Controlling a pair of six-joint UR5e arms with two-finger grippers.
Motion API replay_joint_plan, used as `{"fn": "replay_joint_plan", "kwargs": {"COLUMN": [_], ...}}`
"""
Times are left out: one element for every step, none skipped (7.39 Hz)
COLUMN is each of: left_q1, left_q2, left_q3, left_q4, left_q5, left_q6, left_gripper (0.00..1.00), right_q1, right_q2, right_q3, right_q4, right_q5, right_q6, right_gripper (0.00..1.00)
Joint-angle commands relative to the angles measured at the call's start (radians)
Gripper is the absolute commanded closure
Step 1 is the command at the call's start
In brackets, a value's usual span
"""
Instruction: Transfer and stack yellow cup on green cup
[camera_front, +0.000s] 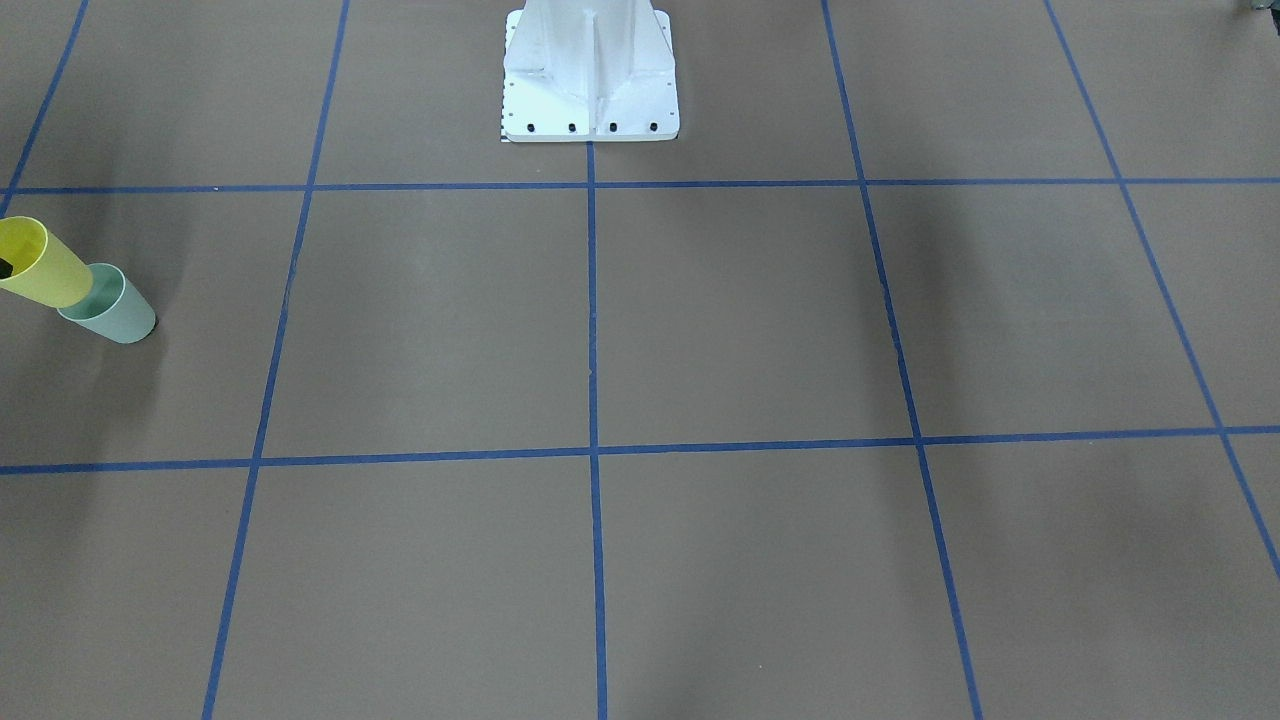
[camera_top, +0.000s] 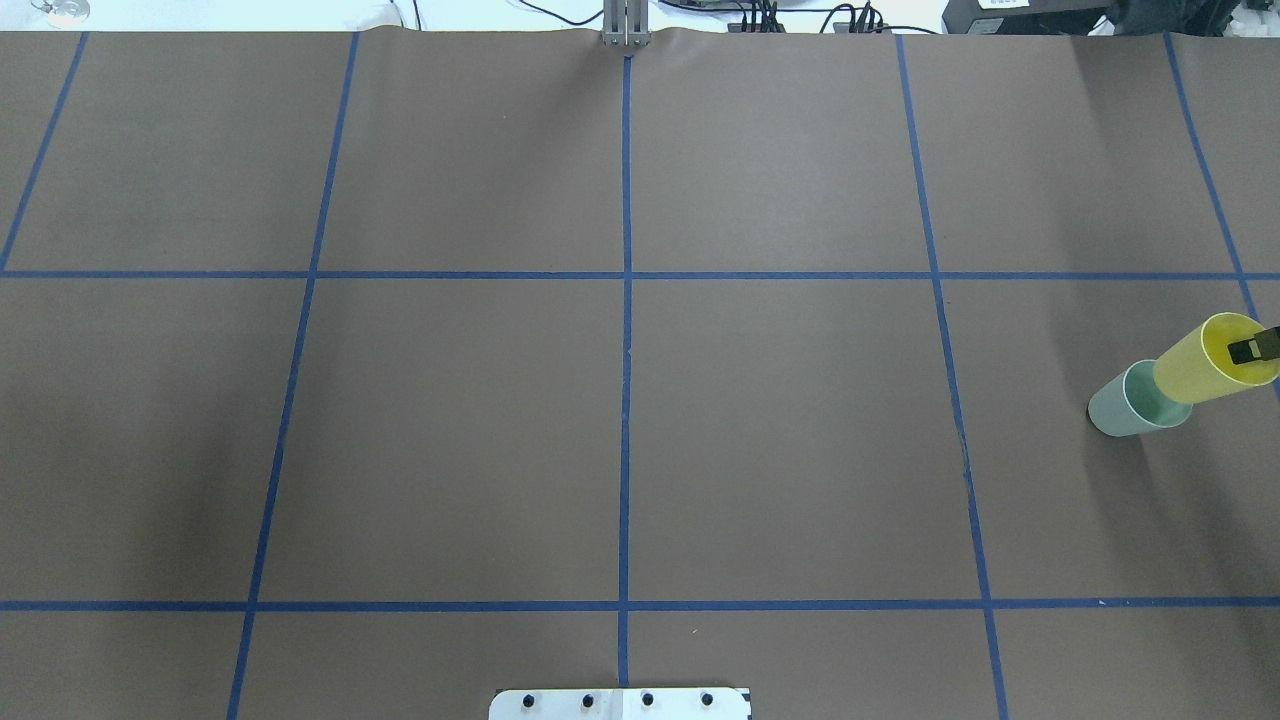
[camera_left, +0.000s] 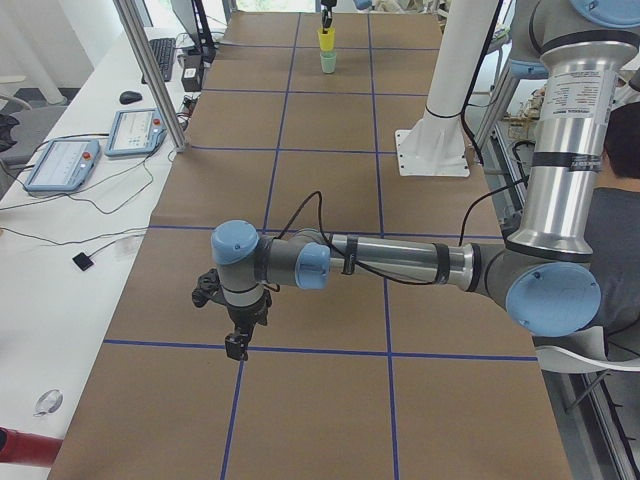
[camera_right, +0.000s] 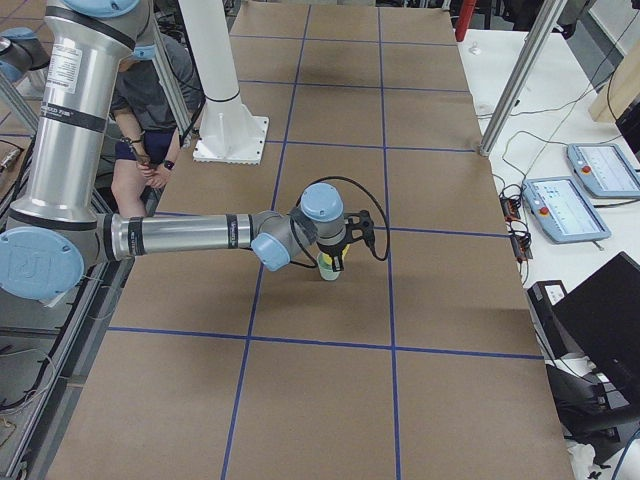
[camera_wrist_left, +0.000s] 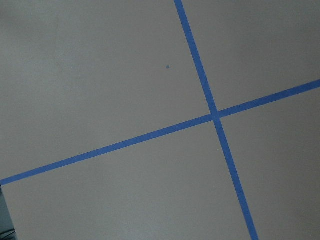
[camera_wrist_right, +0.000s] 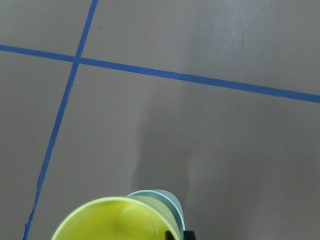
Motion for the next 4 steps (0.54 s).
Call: {"fn": "replay_joint_plan", "kwargs": {"left_q1": [0.0,0.0,0.0,0.0], "left_q2": [0.0,0.0,0.0,0.0], "left_q3": [0.0,-0.002,0.0,0.0], "left_q4": [0.0,0.0,0.0,0.0], "left_q5": [0.0,0.0,0.0,0.0], "left_q6": [0.0,0.0,0.0,0.0], "left_gripper": [0.0,0.0,0.0,0.0], "right_q1": [-0.005,-0.014,-0.032,-0.057], "right_q2": [0.007,0.011,0.022,0.022], "right_q3": [-0.006,-0.004,-0.004,-0.004], "right_q4": [-0.002,-0.003,-0.003,-0.002], "right_q5": [-0.008,-0.014,-0.028,-0.047], "right_q6": [0.005,0.006,0.016,0.032], "right_gripper": [1.0,1.0,1.0,1.0]}}
